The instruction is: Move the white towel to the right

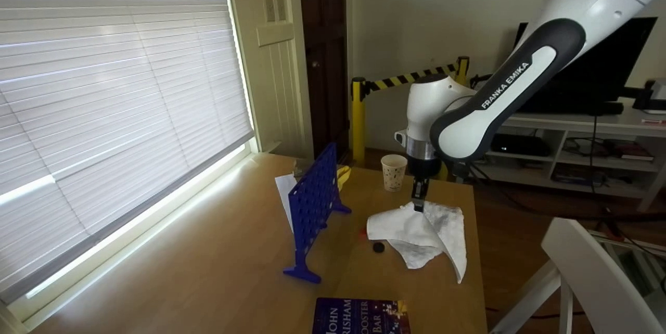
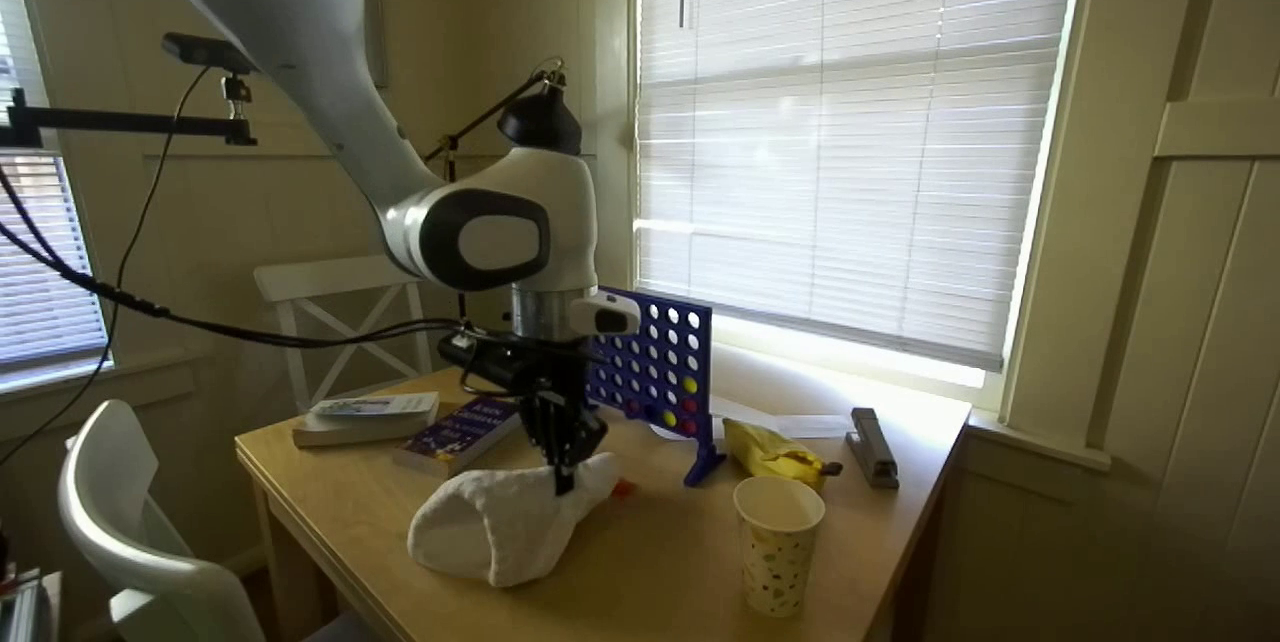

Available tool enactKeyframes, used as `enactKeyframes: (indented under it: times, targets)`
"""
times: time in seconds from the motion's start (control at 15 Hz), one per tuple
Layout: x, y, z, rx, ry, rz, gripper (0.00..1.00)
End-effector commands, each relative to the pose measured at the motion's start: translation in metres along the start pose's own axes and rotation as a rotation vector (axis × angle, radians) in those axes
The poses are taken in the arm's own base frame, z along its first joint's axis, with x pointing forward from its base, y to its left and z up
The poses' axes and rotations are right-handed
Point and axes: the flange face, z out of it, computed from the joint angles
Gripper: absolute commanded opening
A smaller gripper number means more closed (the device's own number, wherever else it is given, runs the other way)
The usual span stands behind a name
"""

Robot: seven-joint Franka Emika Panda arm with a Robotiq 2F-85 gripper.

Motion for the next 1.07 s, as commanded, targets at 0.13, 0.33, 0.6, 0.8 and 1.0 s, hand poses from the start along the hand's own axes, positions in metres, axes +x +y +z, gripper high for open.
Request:
enactKeyframes:
  times: [0.13,0.33,0.6,0.8,1.0]
  targets:
    - [0.026,0.047,0.05,-0.117,0.05,0.081,0.04]
    - [0.03,0.069,0.075,-0.164,0.061,0.099,0.04]
    - [0.029,0.092,0.105,-0.241,0.015,0.095,0.04]
    - [0.032,0.099,0.106,-0.274,0.016,0.07,0.34]
    - [0.032,0.09,0.095,-0.228,0.05,0.052,0.48]
